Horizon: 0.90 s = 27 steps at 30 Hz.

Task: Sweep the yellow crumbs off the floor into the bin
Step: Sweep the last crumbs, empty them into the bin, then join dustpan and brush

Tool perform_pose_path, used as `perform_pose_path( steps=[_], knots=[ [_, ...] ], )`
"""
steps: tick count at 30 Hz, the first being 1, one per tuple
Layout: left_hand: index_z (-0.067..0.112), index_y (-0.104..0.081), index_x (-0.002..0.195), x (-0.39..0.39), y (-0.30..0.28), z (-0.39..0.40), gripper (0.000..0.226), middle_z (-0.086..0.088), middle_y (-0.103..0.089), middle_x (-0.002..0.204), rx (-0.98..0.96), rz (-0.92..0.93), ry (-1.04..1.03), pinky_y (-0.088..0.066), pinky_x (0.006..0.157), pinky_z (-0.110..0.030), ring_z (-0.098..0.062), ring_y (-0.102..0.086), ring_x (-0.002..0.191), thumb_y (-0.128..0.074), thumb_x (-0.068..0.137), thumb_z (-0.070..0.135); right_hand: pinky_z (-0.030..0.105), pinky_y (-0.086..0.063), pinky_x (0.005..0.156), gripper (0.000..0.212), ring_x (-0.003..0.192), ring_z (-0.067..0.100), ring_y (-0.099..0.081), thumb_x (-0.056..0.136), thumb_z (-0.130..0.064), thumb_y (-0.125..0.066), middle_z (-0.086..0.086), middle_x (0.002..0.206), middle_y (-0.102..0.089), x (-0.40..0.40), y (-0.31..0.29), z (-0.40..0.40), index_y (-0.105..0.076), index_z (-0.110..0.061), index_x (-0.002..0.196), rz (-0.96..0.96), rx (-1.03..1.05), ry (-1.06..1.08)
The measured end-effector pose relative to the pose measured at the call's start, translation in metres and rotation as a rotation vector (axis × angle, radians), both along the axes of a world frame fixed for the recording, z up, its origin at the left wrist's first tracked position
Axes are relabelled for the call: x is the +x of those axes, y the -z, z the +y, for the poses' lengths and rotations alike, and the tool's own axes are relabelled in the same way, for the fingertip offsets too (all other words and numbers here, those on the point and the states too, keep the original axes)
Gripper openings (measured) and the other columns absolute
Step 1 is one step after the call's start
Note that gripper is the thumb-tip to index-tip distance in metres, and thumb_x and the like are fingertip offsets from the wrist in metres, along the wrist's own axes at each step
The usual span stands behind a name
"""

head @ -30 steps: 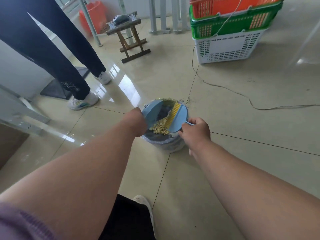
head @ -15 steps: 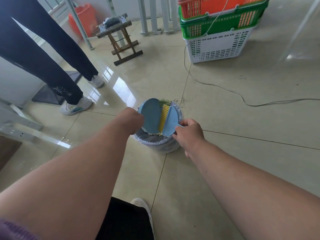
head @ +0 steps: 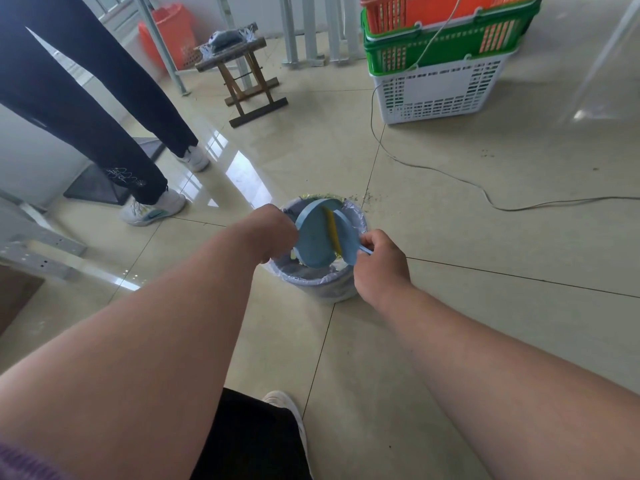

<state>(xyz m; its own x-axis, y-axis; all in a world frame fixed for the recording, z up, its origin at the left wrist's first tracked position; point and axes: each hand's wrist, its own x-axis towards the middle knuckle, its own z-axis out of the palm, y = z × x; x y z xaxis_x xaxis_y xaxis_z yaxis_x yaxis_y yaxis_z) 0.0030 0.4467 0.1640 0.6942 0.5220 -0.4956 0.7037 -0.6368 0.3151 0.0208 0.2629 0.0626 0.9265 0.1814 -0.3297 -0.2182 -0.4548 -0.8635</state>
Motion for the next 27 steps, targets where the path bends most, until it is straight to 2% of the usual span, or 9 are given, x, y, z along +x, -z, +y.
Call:
perform_pose_path(
  steps=[3,5,11,14,17,21,24,26,27],
  knots=[
    [0.009,-0.076,0.117,0.000,0.000,0.002,0.026,-0.014,-0.077,0.107,-0.006,0.002,0.031,-0.063,0.081,-0.041,-0.030,-0.069,0.082,-0.059,0.098,0.010,0.026,-0.044,0.065,0.022,0.088,0.020,-0.062,0.094,-0.014,-0.049,-0.001,0.104,-0.066,0.003,0.003,-0.001,-0.060,-0.026,0.109,0.023,0.006,0.022],
    [0.013,-0.075,0.113,0.001,-0.001,0.001,0.022,-0.013,-0.076,0.104,-0.030,-0.015,0.029,-0.063,0.080,-0.041,-0.030,-0.069,0.081,-0.059,0.097,0.011,0.025,-0.043,0.060,0.023,0.087,0.021,-0.063,0.092,-0.014,-0.050,-0.001,0.103,-0.066,0.006,0.003,-0.001,-0.060,-0.026,0.109,0.050,0.004,0.051],
    [0.011,-0.070,0.101,0.003,0.002,0.008,0.015,-0.009,-0.065,0.081,-0.017,-0.027,0.009,-0.049,0.050,-0.028,-0.025,-0.060,0.061,-0.057,0.096,0.007,0.025,-0.041,0.056,0.025,0.084,0.018,-0.061,0.091,-0.011,-0.046,-0.001,0.102,-0.065,0.007,0.001,-0.003,-0.059,-0.024,0.108,0.072,-0.004,0.078],
    [0.000,-0.065,0.091,-0.002,0.006,0.015,0.021,-0.017,-0.050,0.067,0.029,-0.004,-0.027,-0.036,0.047,-0.027,-0.030,-0.044,0.052,-0.046,0.085,-0.005,0.024,-0.043,0.061,0.025,0.088,0.021,-0.062,0.092,-0.013,-0.046,-0.001,0.104,-0.066,0.008,-0.001,0.000,-0.062,-0.023,0.109,0.041,-0.003,0.055],
    [-0.001,-0.065,0.090,-0.004,0.006,0.017,0.022,-0.016,-0.051,0.065,0.031,-0.013,-0.102,-0.037,0.048,-0.027,-0.027,-0.041,0.049,-0.045,0.080,-0.003,0.034,-0.061,0.077,0.020,0.090,0.019,-0.070,0.088,-0.020,-0.052,-0.004,0.100,-0.070,0.005,-0.002,0.010,-0.067,-0.029,0.097,0.049,0.147,-0.026],
    [0.007,-0.074,0.115,-0.002,0.002,0.017,0.026,-0.011,-0.067,0.085,-0.046,-0.015,-0.068,-0.048,0.053,-0.029,-0.029,-0.060,0.065,-0.059,0.094,0.003,0.037,-0.066,0.077,0.019,0.084,0.018,-0.077,0.100,-0.011,-0.055,0.004,0.106,-0.070,0.003,0.000,0.013,-0.069,-0.019,0.110,0.179,0.307,-0.064],
    [-0.003,-0.074,0.120,-0.002,0.001,0.021,0.034,-0.016,-0.060,0.077,-0.122,-0.009,-0.067,-0.038,0.056,-0.028,-0.031,-0.047,0.064,-0.059,0.089,-0.003,0.039,-0.066,0.077,0.018,0.086,0.019,-0.076,0.096,-0.011,-0.058,0.004,0.103,-0.072,0.006,0.006,0.008,-0.072,-0.020,0.103,0.188,0.310,0.006],
    [-0.010,-0.074,0.112,-0.003,0.001,0.023,0.033,-0.018,-0.055,0.075,-0.123,-0.005,-0.085,-0.032,0.054,-0.030,-0.028,-0.042,0.066,-0.055,0.085,-0.004,0.041,-0.065,0.078,0.019,0.087,0.021,-0.075,0.088,-0.017,-0.056,0.001,0.097,-0.074,0.009,0.008,0.007,-0.072,-0.024,0.096,0.144,0.224,0.034],
    [-0.009,-0.075,0.099,-0.004,0.000,0.023,0.027,-0.017,-0.053,0.072,-0.104,0.005,-0.092,-0.031,0.051,-0.028,-0.026,-0.040,0.060,-0.052,0.084,-0.004,0.042,-0.065,0.079,0.023,0.087,0.022,-0.074,0.083,-0.020,-0.053,-0.001,0.095,-0.073,0.010,0.009,0.007,-0.071,-0.025,0.096,0.123,0.154,0.061]
  ],
)
